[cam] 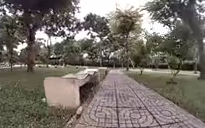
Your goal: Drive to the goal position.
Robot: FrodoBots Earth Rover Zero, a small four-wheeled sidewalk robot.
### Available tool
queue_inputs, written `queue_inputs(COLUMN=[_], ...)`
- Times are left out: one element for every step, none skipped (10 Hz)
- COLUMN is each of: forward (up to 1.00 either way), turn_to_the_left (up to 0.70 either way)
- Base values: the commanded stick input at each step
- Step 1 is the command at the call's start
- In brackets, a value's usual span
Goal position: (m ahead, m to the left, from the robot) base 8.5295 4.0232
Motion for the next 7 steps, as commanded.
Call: queue_inputs(forward=[0.70,0.70,0.70,0.70,0.70,0.70,0.70], turn_to_the_left=[-0.27,-0.27,-0.27,-0.27,-0.27,-0.27,0.01])
